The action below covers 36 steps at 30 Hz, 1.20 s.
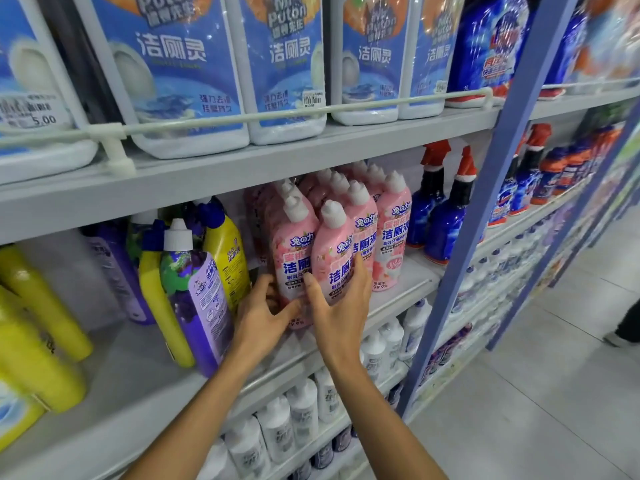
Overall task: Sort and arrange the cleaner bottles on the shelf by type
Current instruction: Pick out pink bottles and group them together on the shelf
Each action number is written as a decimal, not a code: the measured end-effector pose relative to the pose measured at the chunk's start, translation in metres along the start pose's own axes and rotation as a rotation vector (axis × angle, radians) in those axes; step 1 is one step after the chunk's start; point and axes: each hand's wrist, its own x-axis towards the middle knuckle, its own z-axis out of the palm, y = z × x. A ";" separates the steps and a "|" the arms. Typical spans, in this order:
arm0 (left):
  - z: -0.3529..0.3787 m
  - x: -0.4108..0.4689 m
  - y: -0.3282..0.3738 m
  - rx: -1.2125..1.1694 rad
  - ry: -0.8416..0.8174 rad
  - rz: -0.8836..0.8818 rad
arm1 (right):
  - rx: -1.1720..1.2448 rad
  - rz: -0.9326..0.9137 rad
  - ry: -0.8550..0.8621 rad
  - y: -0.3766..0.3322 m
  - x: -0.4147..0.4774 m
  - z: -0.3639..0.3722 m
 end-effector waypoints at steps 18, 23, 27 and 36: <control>0.006 0.000 0.004 0.022 0.023 -0.002 | -0.144 -0.050 -0.006 0.005 0.011 -0.011; -0.006 0.003 0.025 -0.078 0.114 0.032 | -0.164 -0.073 -0.070 0.011 0.022 -0.025; -0.012 0.018 0.056 -0.105 0.175 0.093 | -0.220 -0.098 -0.029 0.011 0.024 -0.022; 0.005 0.023 0.057 -0.058 0.248 0.062 | -0.192 -0.128 -0.136 0.009 0.033 -0.039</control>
